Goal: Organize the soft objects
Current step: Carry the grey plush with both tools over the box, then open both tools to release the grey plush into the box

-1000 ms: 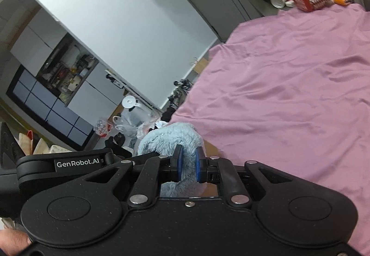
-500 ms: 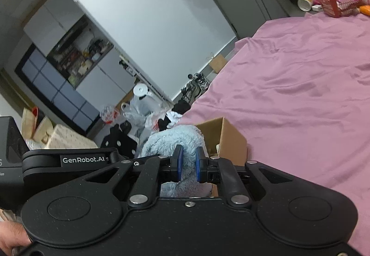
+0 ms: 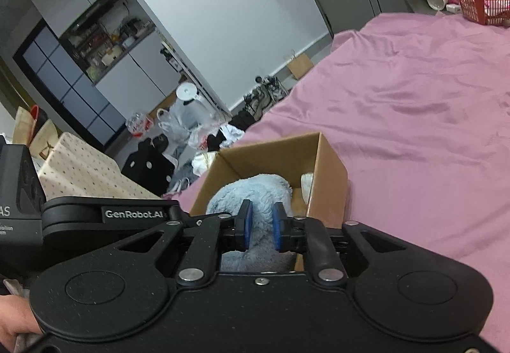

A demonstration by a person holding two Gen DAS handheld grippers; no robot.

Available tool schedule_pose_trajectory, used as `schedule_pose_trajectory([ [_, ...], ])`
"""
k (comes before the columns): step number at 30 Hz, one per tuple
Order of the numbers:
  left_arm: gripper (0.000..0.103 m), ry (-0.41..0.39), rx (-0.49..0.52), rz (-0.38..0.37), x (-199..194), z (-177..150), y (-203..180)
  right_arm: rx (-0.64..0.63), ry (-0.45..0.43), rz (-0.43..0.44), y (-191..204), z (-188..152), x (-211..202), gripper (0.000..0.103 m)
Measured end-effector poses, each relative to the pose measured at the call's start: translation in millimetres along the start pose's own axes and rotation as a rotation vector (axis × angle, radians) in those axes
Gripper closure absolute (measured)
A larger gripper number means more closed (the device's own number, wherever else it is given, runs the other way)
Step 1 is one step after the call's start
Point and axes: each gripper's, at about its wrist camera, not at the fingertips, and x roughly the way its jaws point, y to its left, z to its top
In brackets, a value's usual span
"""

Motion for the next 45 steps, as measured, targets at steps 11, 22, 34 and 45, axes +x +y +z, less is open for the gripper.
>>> schedule_pose_trajectory([
  [11, 0.081, 0.045, -0.028, 0.061, 33, 1, 2, 0.025, 0.026, 0.002, -6, 3, -4, 0.077],
  [22, 0.053, 0.032, 0.028, 0.132, 22, 9, -16, 0.082, 0.052, -0.015, -21, 9, -7, 0.06],
  [34, 0.022, -0.004, 0.08, 0.135, -23, -3, -36, 0.123, 0.0, -0.09, -30, 6, -46, 0.005],
  [45, 0.002, -0.017, 0.178, -0.005, -77, -28, -54, 0.12, -0.093, -0.169, -35, -1, -95, 0.0],
])
